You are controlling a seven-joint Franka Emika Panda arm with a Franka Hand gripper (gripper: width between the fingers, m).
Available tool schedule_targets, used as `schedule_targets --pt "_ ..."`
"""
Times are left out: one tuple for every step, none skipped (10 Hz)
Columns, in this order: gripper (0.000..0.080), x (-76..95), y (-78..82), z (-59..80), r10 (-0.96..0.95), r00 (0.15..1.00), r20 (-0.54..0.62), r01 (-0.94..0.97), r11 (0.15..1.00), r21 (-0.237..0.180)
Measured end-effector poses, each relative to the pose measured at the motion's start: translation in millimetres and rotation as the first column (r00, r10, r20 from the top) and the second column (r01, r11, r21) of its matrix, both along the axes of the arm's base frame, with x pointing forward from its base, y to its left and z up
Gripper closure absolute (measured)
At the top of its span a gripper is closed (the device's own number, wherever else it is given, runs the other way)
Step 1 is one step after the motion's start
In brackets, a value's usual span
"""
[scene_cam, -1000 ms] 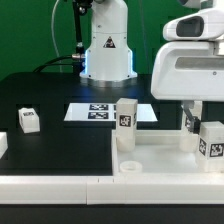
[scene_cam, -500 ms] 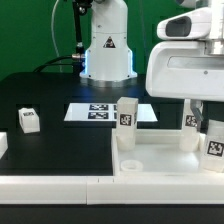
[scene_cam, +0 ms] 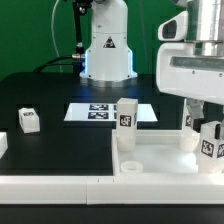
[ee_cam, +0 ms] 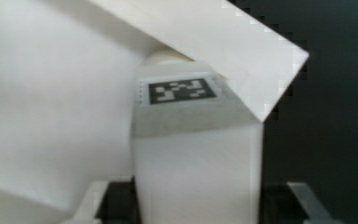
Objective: Assemble square table
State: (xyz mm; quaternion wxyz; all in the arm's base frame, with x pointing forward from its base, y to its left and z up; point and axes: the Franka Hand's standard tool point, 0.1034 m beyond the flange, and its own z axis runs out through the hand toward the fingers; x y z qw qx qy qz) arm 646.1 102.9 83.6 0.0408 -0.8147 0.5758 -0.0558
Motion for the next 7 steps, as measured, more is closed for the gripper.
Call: schedule_targets --pt "0.0511 -0.5 -2.9 -0.4 -0.098 0.995 -0.008 0.098 0.995 0.027" --pt "0.0511 -0.8 -1.2 0.0 -0.135 0.991 -0.016 0.136 0.991 0.02" --pt "0.0511 -1.2 -1.6 0.0 -0.17 0.985 -0.018 0.171 0.985 0.028" --pt "0.0511 -1.8 -2.2 -0.2 -0.234 0.972 -0.024 0.235 0.971 0.039" --pt "0.0511 -2.8 -4.2 -0.8 -0.337 0.941 -0.036 0.339 0.938 0.067" --pt "0.0511 -6.4 -4.8 -2.0 -0.497 0.864 -0.074 0.503 0.855 0.124" --pt "0.0511 -7.6 -3.0 -2.4 -0.624 0.775 -0.098 0.631 0.76 0.156"
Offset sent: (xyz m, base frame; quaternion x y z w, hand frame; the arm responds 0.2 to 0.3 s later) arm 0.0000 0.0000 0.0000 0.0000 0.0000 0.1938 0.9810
